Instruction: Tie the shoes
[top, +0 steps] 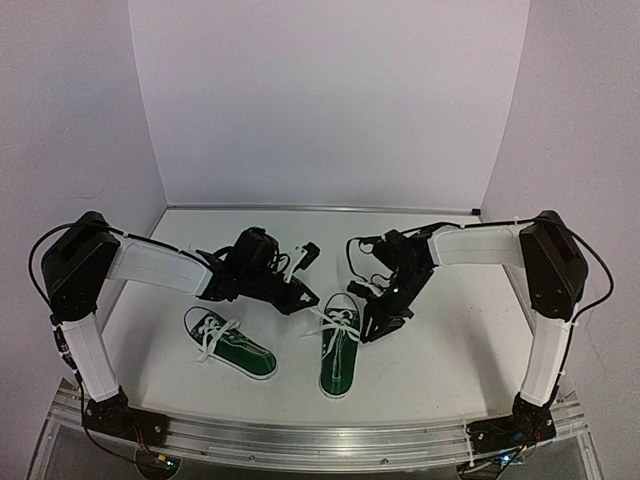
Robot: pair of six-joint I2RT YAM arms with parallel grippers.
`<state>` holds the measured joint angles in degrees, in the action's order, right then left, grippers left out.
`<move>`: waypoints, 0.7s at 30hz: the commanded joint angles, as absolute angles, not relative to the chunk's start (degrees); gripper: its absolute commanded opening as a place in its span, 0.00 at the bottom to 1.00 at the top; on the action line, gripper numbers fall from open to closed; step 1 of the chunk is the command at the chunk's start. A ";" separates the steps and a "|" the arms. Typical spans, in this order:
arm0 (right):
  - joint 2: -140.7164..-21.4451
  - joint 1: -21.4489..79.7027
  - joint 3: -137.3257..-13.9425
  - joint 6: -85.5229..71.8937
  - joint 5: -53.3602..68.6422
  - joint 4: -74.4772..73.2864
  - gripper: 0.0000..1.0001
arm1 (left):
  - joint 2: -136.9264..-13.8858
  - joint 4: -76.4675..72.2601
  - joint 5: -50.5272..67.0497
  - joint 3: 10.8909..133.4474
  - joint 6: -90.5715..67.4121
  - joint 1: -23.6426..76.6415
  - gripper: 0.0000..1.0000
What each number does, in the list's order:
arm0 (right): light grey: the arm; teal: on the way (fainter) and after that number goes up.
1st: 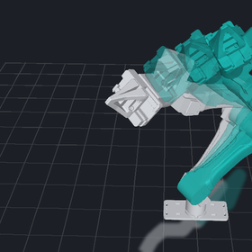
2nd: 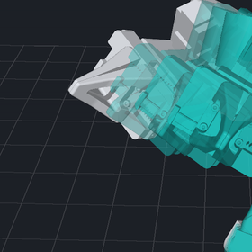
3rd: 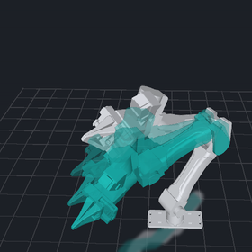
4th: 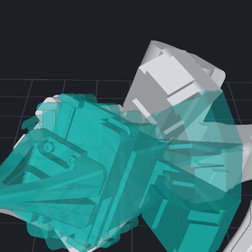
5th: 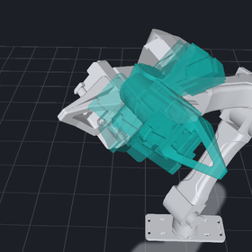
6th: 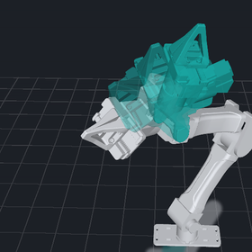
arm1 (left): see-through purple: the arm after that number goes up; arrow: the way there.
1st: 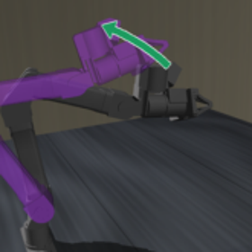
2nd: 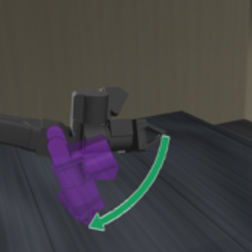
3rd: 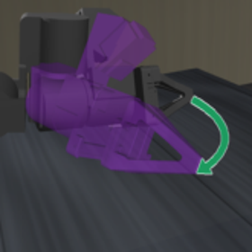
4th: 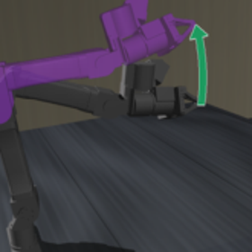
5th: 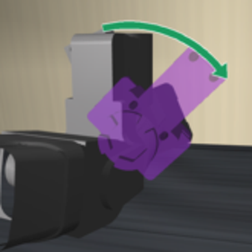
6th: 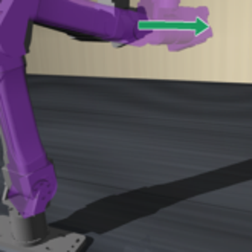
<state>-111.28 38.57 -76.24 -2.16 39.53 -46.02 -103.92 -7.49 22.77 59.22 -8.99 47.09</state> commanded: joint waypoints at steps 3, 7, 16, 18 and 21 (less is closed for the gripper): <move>-111.18 38.86 -82.30 -3.06 39.43 -44.37 0.47 | -103.17 -8.97 22.71 59.48 -8.96 47.11 0.00; -113.14 38.84 -84.04 -3.07 39.98 -43.65 0.48 | -103.01 -8.98 22.60 59.43 -8.92 47.11 0.00; -115.24 39.46 -83.64 -1.86 43.44 -43.07 0.41 | -103.18 -8.97 22.51 59.57 -8.70 47.11 0.00; -115.22 39.57 -83.18 -1.73 43.85 -43.07 0.39 | -103.30 -8.98 22.56 59.67 -8.66 47.11 0.00; -115.33 39.70 -82.10 -1.91 44.10 -43.09 0.35 | -103.44 -8.92 22.59 59.78 -8.70 47.14 0.00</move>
